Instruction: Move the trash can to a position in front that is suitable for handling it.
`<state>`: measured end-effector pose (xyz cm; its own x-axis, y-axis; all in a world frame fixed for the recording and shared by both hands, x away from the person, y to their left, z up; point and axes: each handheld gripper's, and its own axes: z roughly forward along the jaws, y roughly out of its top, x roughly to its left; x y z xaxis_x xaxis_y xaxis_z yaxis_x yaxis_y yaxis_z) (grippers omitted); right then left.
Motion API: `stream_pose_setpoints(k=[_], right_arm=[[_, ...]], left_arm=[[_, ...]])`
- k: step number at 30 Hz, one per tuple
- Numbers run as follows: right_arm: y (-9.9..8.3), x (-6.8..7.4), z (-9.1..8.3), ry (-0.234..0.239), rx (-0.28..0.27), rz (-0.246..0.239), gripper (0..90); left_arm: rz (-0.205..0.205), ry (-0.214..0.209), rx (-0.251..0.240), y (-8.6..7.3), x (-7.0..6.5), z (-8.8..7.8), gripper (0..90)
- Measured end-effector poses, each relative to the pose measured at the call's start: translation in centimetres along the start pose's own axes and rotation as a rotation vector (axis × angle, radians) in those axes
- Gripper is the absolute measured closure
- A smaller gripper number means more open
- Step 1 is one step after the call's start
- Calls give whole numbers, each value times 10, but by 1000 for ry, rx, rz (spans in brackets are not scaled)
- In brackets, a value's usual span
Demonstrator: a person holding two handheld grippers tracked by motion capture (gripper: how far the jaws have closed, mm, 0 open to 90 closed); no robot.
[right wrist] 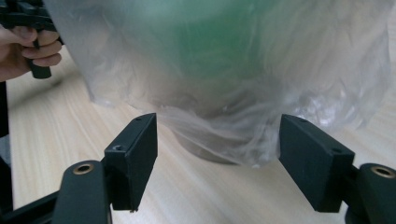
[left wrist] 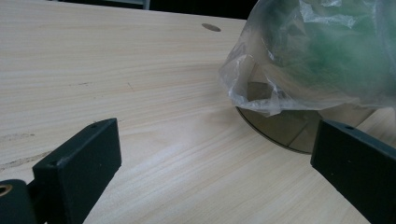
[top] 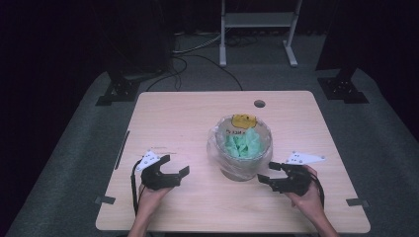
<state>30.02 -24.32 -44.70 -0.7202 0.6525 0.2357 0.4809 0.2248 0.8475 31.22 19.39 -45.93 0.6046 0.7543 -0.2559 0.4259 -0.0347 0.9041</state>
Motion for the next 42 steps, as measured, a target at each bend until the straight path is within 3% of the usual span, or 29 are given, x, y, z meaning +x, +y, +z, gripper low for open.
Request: stream_pose_setpoints(k=[5, 21, 42], right_arm=[[9, -1, 8, 12, 6, -1, 278], [30, 1, 36, -20, 46, -55, 271], [56, 1, 76, 18, 31, -52, 271]], left_arm=[[8, -4, 6, 0, -1, 1, 6], [9, -6, 10, 0, -2, 3, 6], [18, -11, 15, 0, -4, 3, 6]])
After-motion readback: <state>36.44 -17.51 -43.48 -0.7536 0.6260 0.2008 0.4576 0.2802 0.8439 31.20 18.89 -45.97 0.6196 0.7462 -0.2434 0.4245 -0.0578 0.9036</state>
